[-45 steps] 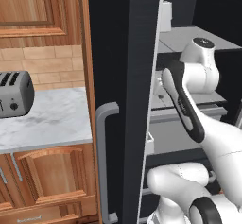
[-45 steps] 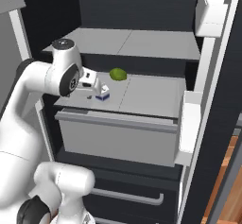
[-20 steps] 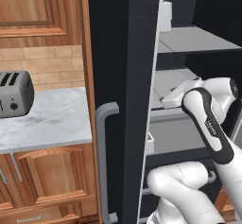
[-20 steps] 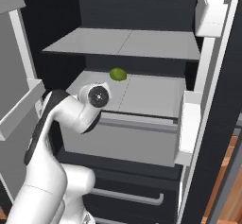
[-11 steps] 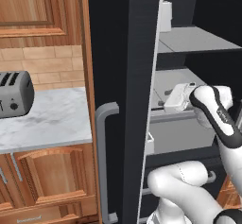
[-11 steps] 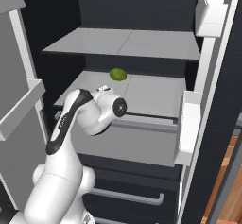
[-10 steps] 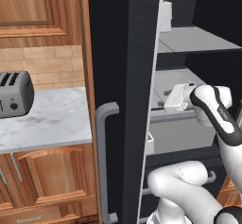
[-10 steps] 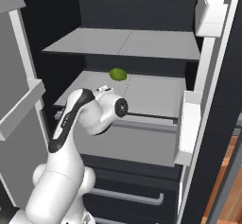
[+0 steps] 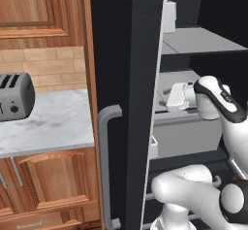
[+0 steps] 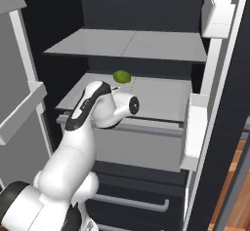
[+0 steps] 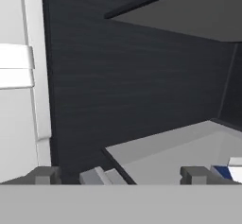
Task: Take out the milk from the fridge and place it on the tray on the counter. Then take the sugar cube near the tray and place it in the tray.
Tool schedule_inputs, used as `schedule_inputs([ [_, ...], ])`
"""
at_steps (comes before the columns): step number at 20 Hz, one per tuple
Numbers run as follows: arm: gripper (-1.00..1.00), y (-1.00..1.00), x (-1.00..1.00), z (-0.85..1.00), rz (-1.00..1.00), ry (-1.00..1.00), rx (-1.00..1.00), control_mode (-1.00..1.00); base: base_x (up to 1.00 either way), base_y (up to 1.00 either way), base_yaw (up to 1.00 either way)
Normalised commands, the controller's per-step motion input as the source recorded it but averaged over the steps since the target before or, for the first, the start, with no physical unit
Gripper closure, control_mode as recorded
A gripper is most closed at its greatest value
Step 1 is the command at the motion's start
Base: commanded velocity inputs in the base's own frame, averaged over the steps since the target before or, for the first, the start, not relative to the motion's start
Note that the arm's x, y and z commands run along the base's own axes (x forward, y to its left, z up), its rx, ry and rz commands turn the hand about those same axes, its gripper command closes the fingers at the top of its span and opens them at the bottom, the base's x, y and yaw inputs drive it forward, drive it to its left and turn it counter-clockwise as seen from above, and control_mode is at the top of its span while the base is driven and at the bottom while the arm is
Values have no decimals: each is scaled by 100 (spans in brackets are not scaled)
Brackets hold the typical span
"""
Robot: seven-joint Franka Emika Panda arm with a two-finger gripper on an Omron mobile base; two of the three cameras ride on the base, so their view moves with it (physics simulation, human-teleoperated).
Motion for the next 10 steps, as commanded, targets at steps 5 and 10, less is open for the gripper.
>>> schedule_inputs([
  [5,-100,-1,10,0,6,0,10,-100,0,0,0],
  [10,-100,-3,10,-1,4,0,10,-100,0,0,0],
])
